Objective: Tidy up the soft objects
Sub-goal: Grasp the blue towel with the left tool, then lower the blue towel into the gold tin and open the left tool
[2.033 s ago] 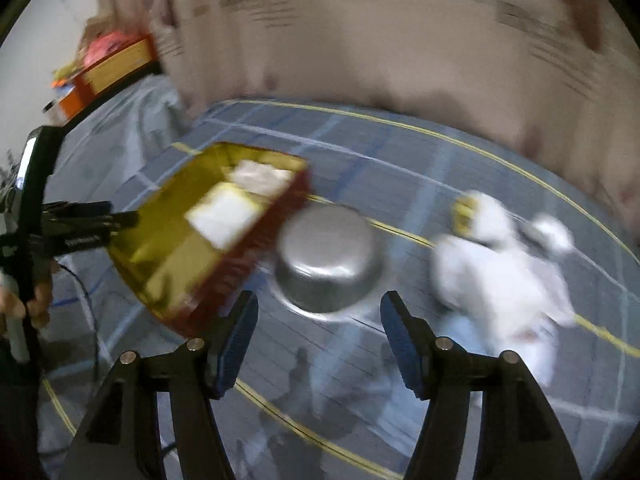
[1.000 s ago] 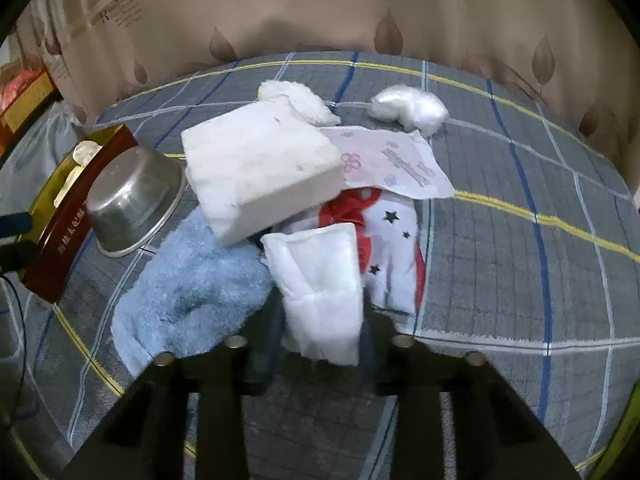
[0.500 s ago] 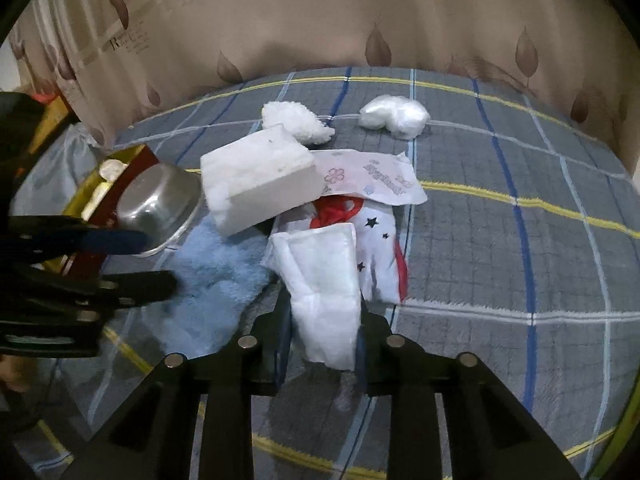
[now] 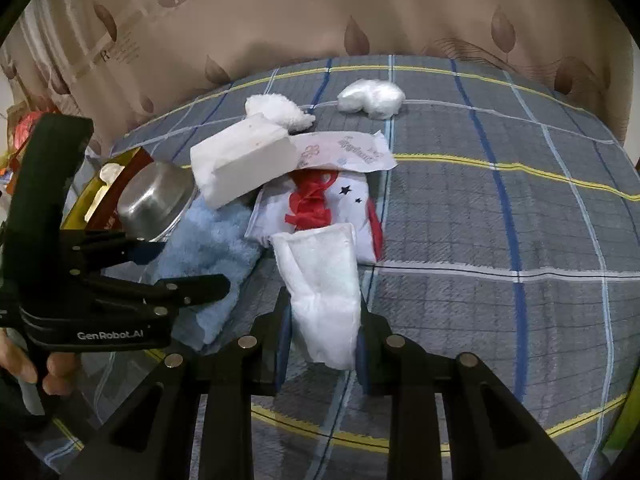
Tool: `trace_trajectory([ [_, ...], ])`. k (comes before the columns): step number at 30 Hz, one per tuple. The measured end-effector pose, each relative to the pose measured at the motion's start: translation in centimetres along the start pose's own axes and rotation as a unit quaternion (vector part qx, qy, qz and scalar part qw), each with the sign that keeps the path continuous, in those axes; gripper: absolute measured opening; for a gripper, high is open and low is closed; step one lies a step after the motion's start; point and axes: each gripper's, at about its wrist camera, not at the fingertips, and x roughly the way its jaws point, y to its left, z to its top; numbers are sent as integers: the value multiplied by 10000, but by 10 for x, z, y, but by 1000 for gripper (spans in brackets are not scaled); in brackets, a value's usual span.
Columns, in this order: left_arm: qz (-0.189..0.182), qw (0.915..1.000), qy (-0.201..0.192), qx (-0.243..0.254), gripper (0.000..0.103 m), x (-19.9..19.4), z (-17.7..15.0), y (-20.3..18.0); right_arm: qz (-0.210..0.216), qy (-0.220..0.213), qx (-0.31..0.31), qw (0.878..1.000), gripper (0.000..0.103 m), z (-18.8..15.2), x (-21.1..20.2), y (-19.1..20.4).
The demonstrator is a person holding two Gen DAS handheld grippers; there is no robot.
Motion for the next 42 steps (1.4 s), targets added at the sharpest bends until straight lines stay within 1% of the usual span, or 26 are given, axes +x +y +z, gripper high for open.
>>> trace_trajectory([
  [1,-82,10000,5,-18,39,0,-2,1,3,-5,-17,10000,26,0,0,2],
  [2,-256,9997,-14,-32,24,-2,-3,2,8,-10,-21,10000,26,-1,0,2],
  [3,-362,9993,-10,-59,24,-4,-4,3,18,-11,-34,10000,26,0,0,3],
  [5,-254,9997,-15,-56,22,-7,-5,2,19,-18,-54,10000,26,0,0,5],
  [11,-256,9996,-116,84,21,-25,-12,-4,9,-14,-87,10000,26,-2,-2,8],
  [15,-197,9995,-191,167,21,-41,-16,-1,21,-16,-143,9999,26,-2,-3,13],
  [19,-218,9991,-337,95,21,-60,-23,6,59,1,-187,9998,26,-2,-2,18],
  [22,-165,9988,-460,19,21,-72,-28,13,80,25,-228,9997,26,-3,-2,22],
  [24,-60,9988,-493,-50,21,-77,-29,20,91,44,-249,9996,26,-4,-1,24],
  [29,202,9972,-629,-342,21,-93,-34,47,74,66,-303,9995,26,-3,0,27],
  [33,397,9941,-763,-657,21,-112,-38,77,66,85,-345,9993,26,-2,1,30],
  [38,829,9863,-914,-1097,21,-137,-46,127,66,114,-379,9992,26,-1,3,35],
  [42,1163,9769,-996,-1492,21,-153,-54,170,60,154,-443,9989,26,-1,6,40],
])
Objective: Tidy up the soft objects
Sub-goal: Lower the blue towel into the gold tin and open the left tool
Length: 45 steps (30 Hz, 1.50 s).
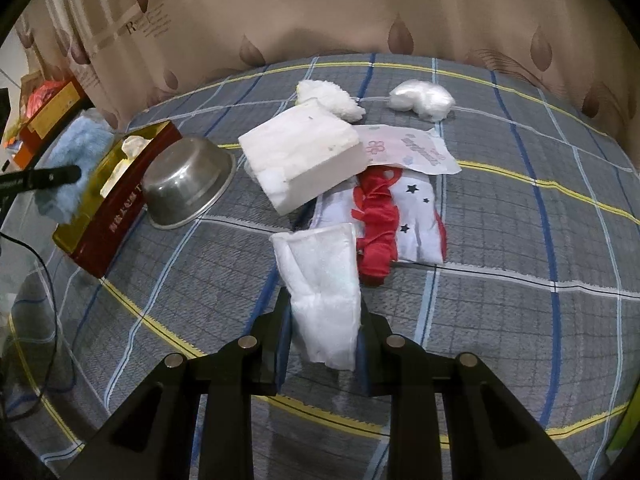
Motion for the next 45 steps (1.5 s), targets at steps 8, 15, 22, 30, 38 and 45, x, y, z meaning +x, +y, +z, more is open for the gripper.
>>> trace_trajectory([
  [8,509,9977,64,-433,21,17,14,69,-37,68,-128,9999,26,3,3,13],
  [15,741,9960,362,-351,21,56,22,89,-128,85,-243,9996,26,5,1,25],
  [22,911,9939,541,-292,28,74,23,95,-213,132,-294,9993,26,6,2,31],
  [30,987,9934,479,-323,51,66,24,100,-199,173,-415,9988,26,8,4,42],
  [38,1164,9926,197,-294,52,38,16,91,-142,208,-724,9971,26,13,7,63],
  [45,1147,9910,159,-673,52,21,-7,100,140,267,-1186,9925,26,26,20,102],
])
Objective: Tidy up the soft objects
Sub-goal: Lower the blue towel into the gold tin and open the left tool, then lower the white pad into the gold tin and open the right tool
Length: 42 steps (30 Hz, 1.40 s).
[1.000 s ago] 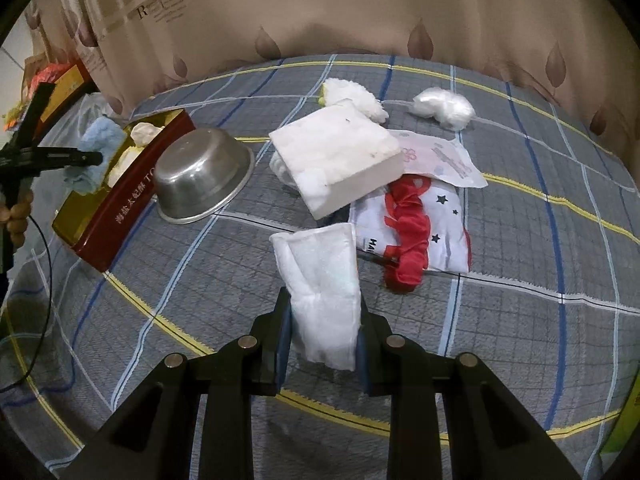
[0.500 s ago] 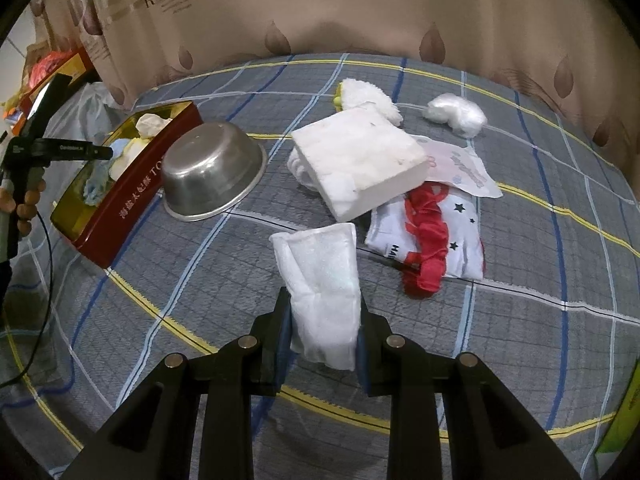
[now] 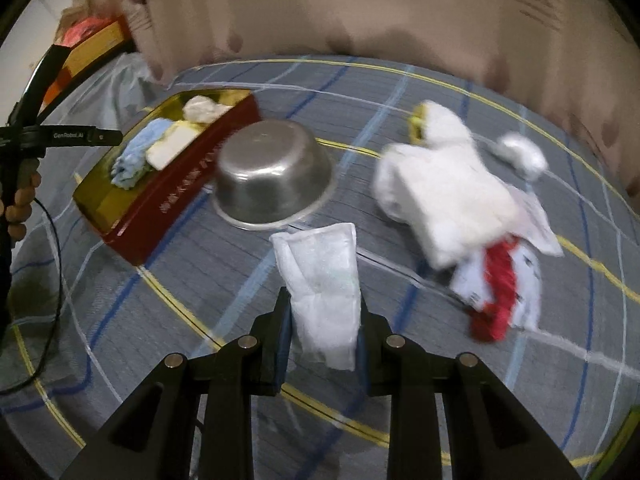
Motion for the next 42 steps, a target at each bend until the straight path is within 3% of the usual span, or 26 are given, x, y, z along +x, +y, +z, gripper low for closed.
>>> trace_trajectory([
  [15,206,9991,-52,-355,52,-18,-37,31,1071,-188,-1050,9885,26,65,20,112],
  [33,145,9982,-81,-575,52,-38,-46,48,1137,-123,-1448,9828,26,92,56,157],
  [34,136,9982,-82,-583,52,-39,-46,48,1140,-110,-1447,9828,31,93,59,157],
  [37,148,9983,-98,-563,52,-41,-44,47,1169,-197,-1342,9838,64,94,61,155],
  [42,115,9984,-80,-543,52,-41,-42,43,1173,-301,-1235,9849,66,91,54,147],
])
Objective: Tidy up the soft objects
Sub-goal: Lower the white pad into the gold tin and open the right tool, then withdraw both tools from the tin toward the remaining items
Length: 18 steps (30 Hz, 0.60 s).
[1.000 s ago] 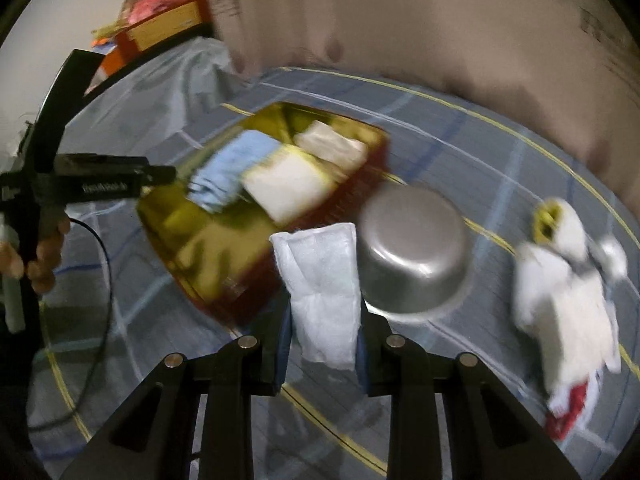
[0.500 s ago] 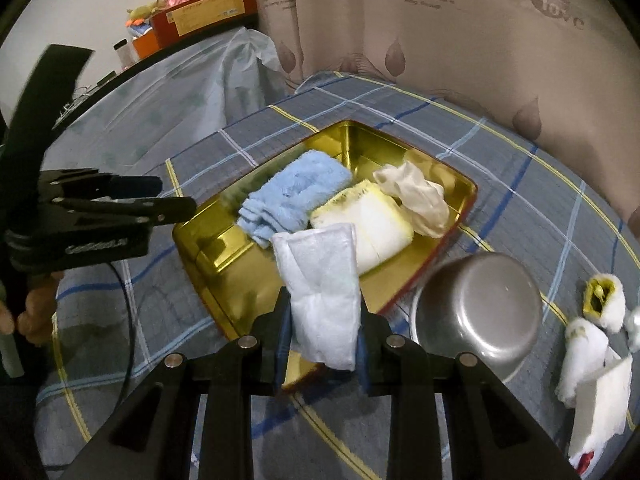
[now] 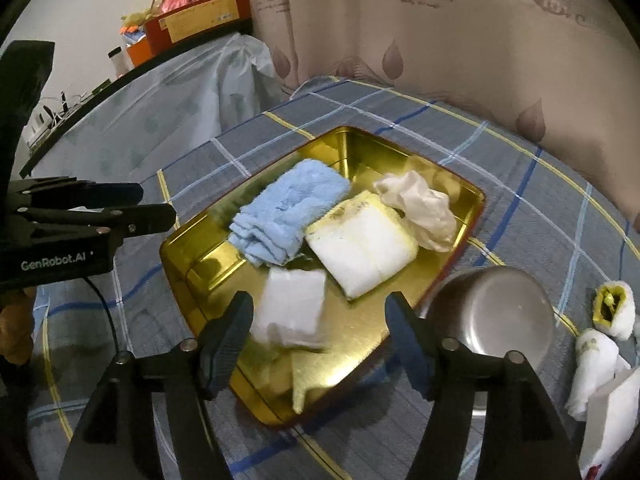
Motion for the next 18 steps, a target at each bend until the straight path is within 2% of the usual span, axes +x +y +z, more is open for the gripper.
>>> trace_trajectory([
  [8,-172,9994,28,283,52,1,4,-30,-201,-91,386,9990,66,-28,-34,-27],
  [13,-384,9975,26,595,52,2,7,-64,-578,-138,617,9963,66,-53,-67,-58],
  [18,-593,9941,37,908,52,0,7,-101,-973,-265,1117,9886,66,-82,-103,-102],
])
